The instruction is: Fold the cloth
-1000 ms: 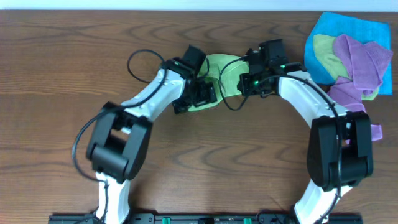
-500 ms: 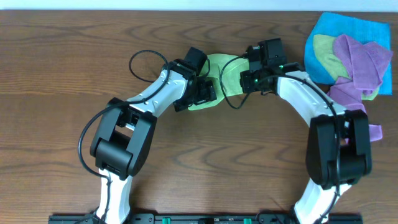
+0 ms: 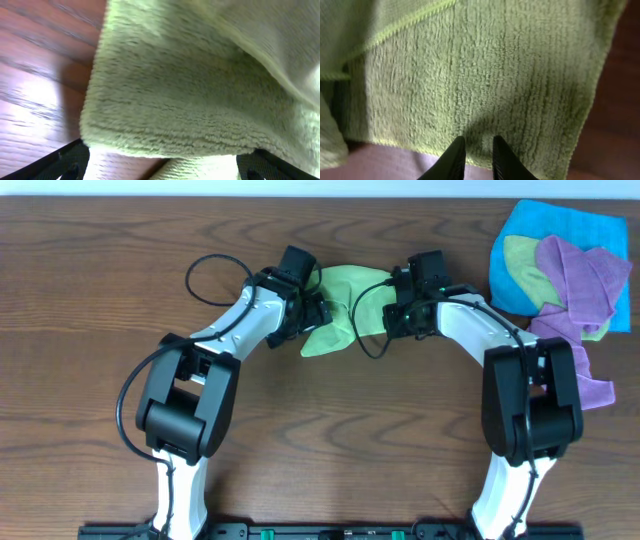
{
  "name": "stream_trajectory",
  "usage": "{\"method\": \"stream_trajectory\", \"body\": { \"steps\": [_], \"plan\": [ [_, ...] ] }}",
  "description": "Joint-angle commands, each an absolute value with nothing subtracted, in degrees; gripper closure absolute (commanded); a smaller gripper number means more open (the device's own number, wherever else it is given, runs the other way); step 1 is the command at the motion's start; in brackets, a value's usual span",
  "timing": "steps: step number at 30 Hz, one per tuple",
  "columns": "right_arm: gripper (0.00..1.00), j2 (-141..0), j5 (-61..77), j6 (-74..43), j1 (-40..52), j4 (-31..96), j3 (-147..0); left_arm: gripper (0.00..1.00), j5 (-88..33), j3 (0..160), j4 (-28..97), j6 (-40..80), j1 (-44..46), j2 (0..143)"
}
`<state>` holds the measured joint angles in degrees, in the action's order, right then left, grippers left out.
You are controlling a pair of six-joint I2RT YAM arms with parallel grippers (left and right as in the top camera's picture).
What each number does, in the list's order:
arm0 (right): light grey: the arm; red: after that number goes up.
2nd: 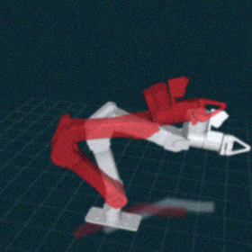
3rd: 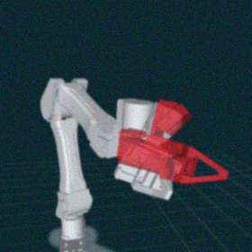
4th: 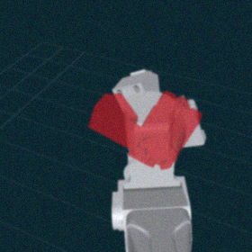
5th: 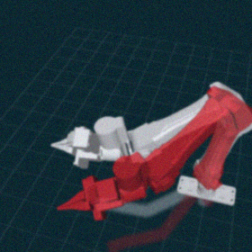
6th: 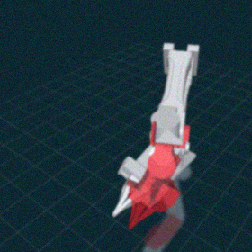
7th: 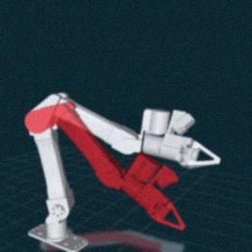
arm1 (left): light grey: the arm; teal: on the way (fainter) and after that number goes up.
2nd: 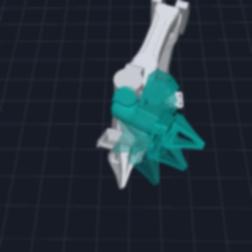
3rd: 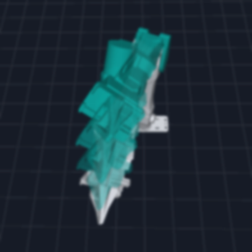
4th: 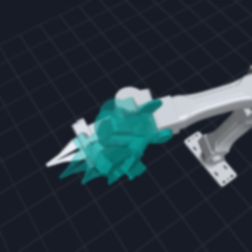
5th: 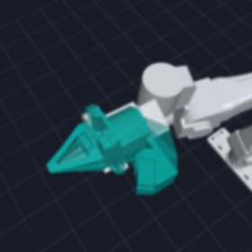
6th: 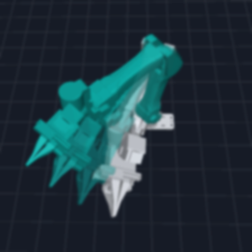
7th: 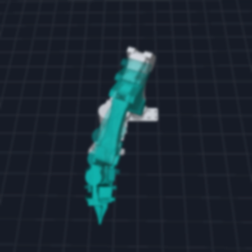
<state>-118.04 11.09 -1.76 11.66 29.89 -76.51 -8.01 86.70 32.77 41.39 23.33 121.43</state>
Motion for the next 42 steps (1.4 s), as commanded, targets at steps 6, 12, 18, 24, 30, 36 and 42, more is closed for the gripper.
{"method": "stream_trajectory", "body": {
  "steps": [6, 12, 18, 24, 30, 36, 42],
  "plan": [
    [0.85, -119.1, -1.0, 0.3, 12.0, 41.8, -76.0, 0.05, 1.4, 86.4, 32.7, 38.8, 20.6, 121.8],
    [0.91, -119.1, -3.5, 0.4, 12.0, 50.1, -76.0, 0.04, 7.0, 86.4, 32.8, 33.0, 18.7, 121.8],
    [0.96, -119.1, -7.3, 0.3, 12.1, 58.8, -76.0, 0.05, 9.8, 86.4, 33.4, 29.5, 17.6, 121.8],
    [0.96, -119.0, -7.0, 0.1, 12.5, 57.0, -76.0, 0.05, 1.8, 88.6, 42.2, 29.3, 17.8, 121.7],
    [0.95, -117.7, -5.5, 0.1, 13.5, 54.6, -76.0, 0.05, -5.0, 96.4, 49.3, 24.3, 18.3, 118.2],
    [0.95, -114.8, -2.3, 0.1, 15.4, 53.5, -76.0, 0.05, -20.3, 99.2, 50.4, 22.4, 18.5, 111.6],
    [0.95, -114.6, -1.0, -0.2, 15.8, 49.3, -76.0, 0.05, -30.0, 99.1, 41.9, 22.5, 21.0, 116.8]
  ]
}}
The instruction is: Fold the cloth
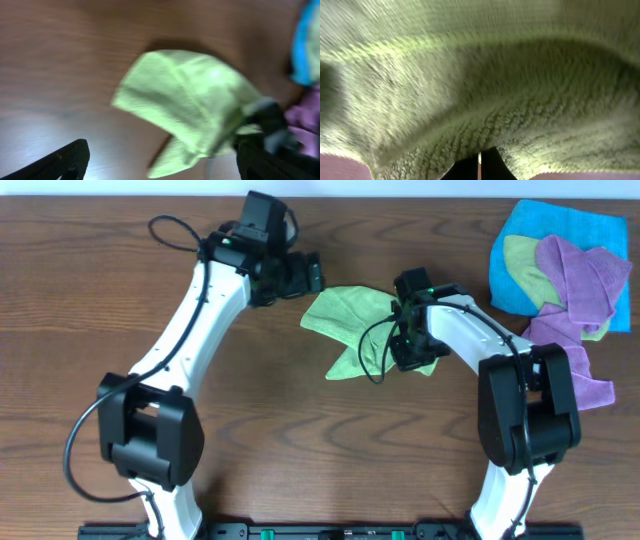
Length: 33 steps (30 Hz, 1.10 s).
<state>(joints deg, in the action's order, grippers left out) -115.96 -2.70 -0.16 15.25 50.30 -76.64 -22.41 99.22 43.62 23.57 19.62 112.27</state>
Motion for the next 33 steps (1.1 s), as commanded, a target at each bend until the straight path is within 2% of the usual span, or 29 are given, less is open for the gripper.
{"method": "stream_trajectory", "body": {
  "steps": [1, 14, 27, 33],
  "plan": [
    [0.95, -114.6, -1.0, -0.2, 15.8, 48.9, -76.0, 0.05, -30.0, 99.1, 40.9, 23.6, 21.4, 117.9],
    [0.95, -114.6, -1.1, -0.1, 12.9, 48.3, -76.0, 0.05, -30.5, 99.1, 30.5, 31.4, 23.2, 128.4],
    [0.94, -114.6, -1.1, -0.1, 12.7, 50.3, -76.0, 0.05, -31.6, 99.1, 30.1, 32.2, 24.2, 131.9],
    [0.94, -114.6, -2.4, 2.3, 12.7, 51.3, -76.0, 0.05, -24.4, 99.1, 30.1, 30.6, 24.8, 131.9]
  ]
}}
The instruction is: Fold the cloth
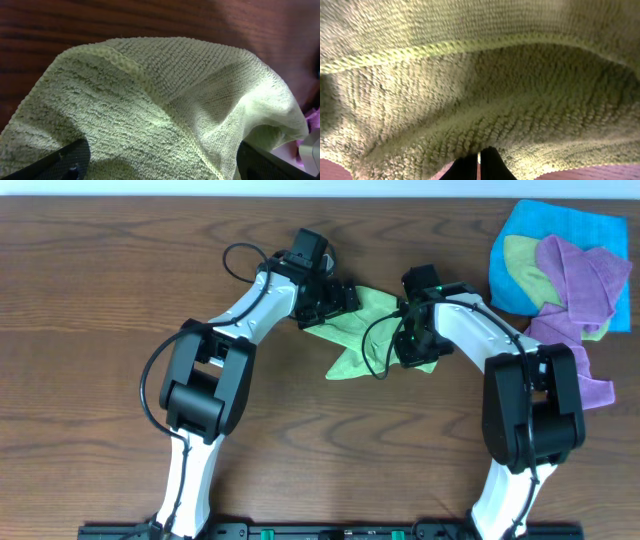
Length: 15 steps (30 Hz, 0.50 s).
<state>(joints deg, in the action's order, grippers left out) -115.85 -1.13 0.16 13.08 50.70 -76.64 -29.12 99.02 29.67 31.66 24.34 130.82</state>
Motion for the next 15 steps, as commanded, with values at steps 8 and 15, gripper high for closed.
{"method": "stream_trajectory", "body": {
  "steps": [8, 15],
  "plan": [
    [0.94, -114.6, -10.3, 5.5, 12.7, 52.9, -76.0, 0.05, -10.0, 99.1, 29.8, 28.7, 24.8, 131.9],
    [0.93, -114.6, -10.7, 5.5, 12.7, 49.4, -76.0, 0.05, -6.8, 99.1, 26.2, 28.3, 24.7, 131.9]
  ]
}}
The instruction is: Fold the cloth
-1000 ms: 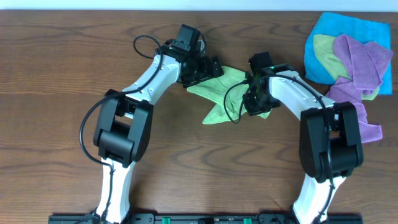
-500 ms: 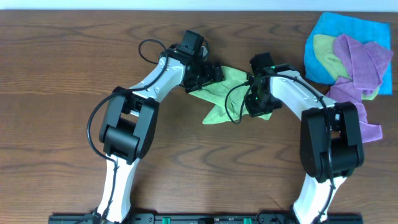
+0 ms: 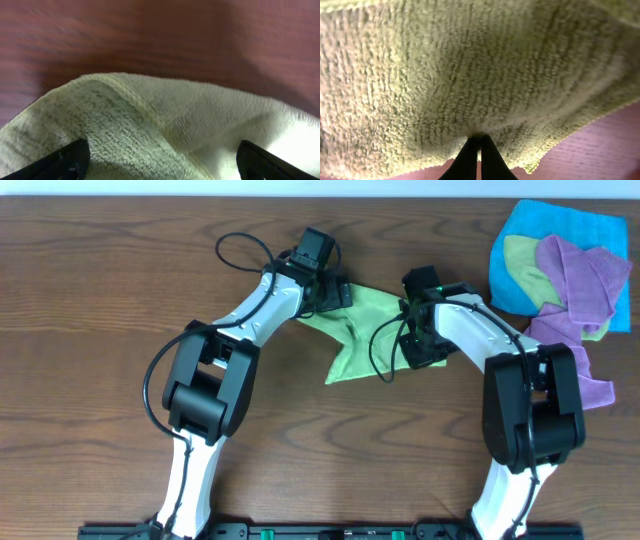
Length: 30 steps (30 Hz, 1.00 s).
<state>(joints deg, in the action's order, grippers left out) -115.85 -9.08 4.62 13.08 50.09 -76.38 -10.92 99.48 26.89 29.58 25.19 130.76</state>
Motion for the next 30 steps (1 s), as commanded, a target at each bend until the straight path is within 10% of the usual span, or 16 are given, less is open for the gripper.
{"method": "stream_trajectory", "body": {
  "steps": [1, 30],
  "plan": [
    [0.93, -114.6, -10.7, 5.6, 12.7, 49.0, -76.0, 0.05, -6.4, 99.1, 25.5, 28.3, 24.7, 131.9],
    [0.86, -111.8, -9.8, 5.3, 13.6, 48.6, -76.0, 0.05, -4.8, 99.2, 27.3, 14.9, 18.7, 125.6]
  ]
}}
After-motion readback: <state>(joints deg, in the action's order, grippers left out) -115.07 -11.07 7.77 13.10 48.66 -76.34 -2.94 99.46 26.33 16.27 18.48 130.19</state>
